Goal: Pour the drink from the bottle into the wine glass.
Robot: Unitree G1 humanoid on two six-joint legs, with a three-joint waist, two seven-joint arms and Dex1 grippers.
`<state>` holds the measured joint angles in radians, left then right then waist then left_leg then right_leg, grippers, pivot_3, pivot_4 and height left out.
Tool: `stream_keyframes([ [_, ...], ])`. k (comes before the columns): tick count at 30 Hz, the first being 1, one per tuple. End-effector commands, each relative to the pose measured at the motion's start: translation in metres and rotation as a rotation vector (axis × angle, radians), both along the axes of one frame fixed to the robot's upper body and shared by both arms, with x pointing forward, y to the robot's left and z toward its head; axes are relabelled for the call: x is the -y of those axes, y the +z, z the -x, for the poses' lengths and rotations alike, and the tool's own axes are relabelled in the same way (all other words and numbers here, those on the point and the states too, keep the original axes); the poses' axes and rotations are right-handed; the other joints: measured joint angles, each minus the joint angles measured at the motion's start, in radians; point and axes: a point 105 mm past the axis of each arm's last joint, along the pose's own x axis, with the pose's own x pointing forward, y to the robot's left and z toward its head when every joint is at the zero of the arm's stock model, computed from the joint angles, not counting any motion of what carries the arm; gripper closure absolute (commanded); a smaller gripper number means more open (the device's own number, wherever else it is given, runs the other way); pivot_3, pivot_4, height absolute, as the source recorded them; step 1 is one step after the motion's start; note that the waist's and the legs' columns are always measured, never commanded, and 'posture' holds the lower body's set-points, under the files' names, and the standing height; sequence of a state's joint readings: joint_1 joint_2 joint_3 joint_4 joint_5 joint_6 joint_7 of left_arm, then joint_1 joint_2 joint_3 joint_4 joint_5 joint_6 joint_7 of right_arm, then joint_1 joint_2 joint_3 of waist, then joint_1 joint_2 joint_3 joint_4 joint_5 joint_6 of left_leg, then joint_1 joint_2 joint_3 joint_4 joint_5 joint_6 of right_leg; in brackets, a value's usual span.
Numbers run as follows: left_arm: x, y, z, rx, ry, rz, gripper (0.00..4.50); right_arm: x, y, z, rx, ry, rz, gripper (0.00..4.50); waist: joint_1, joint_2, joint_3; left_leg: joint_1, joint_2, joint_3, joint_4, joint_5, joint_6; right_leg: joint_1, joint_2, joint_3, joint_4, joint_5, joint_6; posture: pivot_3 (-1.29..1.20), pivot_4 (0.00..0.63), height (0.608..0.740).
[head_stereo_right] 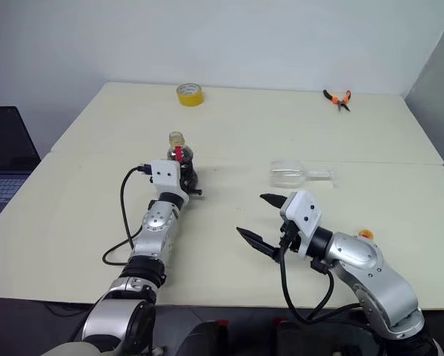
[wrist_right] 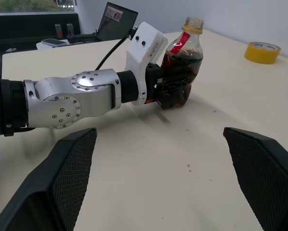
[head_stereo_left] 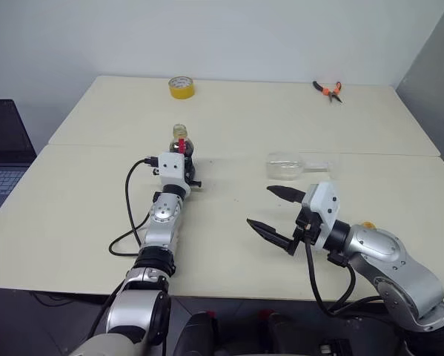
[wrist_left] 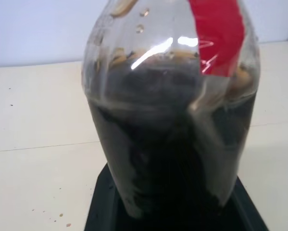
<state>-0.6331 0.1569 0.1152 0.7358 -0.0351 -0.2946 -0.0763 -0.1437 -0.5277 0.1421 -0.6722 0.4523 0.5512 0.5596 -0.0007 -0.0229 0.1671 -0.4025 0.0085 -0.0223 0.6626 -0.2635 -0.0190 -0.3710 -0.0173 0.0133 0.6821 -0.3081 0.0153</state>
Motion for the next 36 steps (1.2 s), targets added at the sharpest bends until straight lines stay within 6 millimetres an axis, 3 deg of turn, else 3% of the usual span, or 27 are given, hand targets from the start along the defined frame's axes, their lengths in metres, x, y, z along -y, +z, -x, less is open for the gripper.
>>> stream_keyframes([
  [1, 0.003, 0.006, 0.005, 0.041, -0.010, 0.025, 2.08, -0.002, 0.009, 0.005, 0.046, 0.008, -0.014, 0.00, 0.000, 0.000, 0.000, 0.000, 0.000, 0.000, 0.000, 0.000, 0.000, 0.000, 0.000, 0.000, 0.000, 0.000, 0.000, 0.00, 0.150, 0.740],
  [7, 0.006, -0.004, 0.024, 0.024, -0.038, 0.043, 0.17, -0.001, 0.009, 0.008, 0.046, 0.005, -0.016, 0.00, -0.001, 0.000, 0.000, 0.000, 0.000, 0.000, 0.000, 0.000, 0.000, 0.000, 0.000, 0.000, 0.000, 0.000, 0.000, 0.00, 0.150, 0.740],
  [8, 0.007, -0.006, 0.030, 0.016, -0.057, 0.044, 0.05, -0.001, 0.009, 0.009, 0.047, 0.005, -0.017, 0.00, -0.002, 0.000, 0.000, 0.000, 0.000, 0.000, 0.000, 0.000, 0.000, 0.000, 0.000, 0.001, 0.000, 0.000, 0.000, 0.00, 0.150, 0.740],
  [16, 0.000, -0.019, 0.075, -0.091, -0.160, -0.023, 0.05, 0.015, -0.001, 0.011, 0.025, -0.070, 0.030, 0.00, -0.002, 0.000, 0.000, 0.001, 0.001, 0.000, 0.000, 0.000, 0.000, 0.001, 0.000, 0.001, 0.000, 0.000, 0.000, 0.00, 0.150, 0.740],
  [19, 0.006, -0.032, 0.106, -0.160, -0.295, -0.108, 0.05, 0.036, -0.007, 0.006, 0.044, -0.191, 0.078, 0.00, -0.002, 0.000, -0.001, 0.001, 0.001, 0.000, -0.001, 0.000, 0.000, 0.001, 0.000, 0.001, 0.000, 0.000, 0.000, 0.00, 0.150, 0.740],
  [22, 0.020, -0.031, 0.125, -0.186, -0.449, -0.155, 0.05, 0.057, -0.011, -0.002, 0.073, -0.327, 0.131, 0.00, -0.002, 0.001, -0.001, 0.002, 0.001, 0.001, -0.001, 0.000, 0.000, 0.001, -0.001, 0.002, -0.001, 0.000, 0.000, 0.00, 0.150, 0.740],
  [26, 0.046, -0.016, 0.126, -0.166, -0.623, -0.171, 0.05, 0.073, -0.017, -0.019, 0.182, -0.463, 0.307, 0.00, 0.002, 0.001, -0.001, 0.003, 0.001, 0.000, -0.001, 0.000, 0.000, 0.002, 0.000, 0.000, 0.000, 0.000, 0.000, 0.00, 0.150, 0.740],
  [32, 0.073, 0.008, 0.115, -0.146, -0.817, -0.226, 0.05, 0.086, -0.024, -0.047, 0.300, -0.533, 0.550, 0.00, -0.004, 0.001, -0.001, 0.002, 0.001, 0.001, -0.002, 0.000, 0.000, 0.001, 0.001, 0.001, 0.000, 0.000, -0.001, 0.00, 0.150, 0.740],
  [36, 0.086, 0.015, 0.111, -0.161, -0.937, -0.266, 0.05, 0.117, -0.021, -0.077, 0.453, -0.659, 0.813, 0.00, -0.005, 0.001, -0.001, 0.002, 0.001, 0.003, -0.001, 0.000, 0.000, 0.000, 0.001, 0.003, -0.001, 0.000, -0.001, 0.00, 0.150, 0.740],
])
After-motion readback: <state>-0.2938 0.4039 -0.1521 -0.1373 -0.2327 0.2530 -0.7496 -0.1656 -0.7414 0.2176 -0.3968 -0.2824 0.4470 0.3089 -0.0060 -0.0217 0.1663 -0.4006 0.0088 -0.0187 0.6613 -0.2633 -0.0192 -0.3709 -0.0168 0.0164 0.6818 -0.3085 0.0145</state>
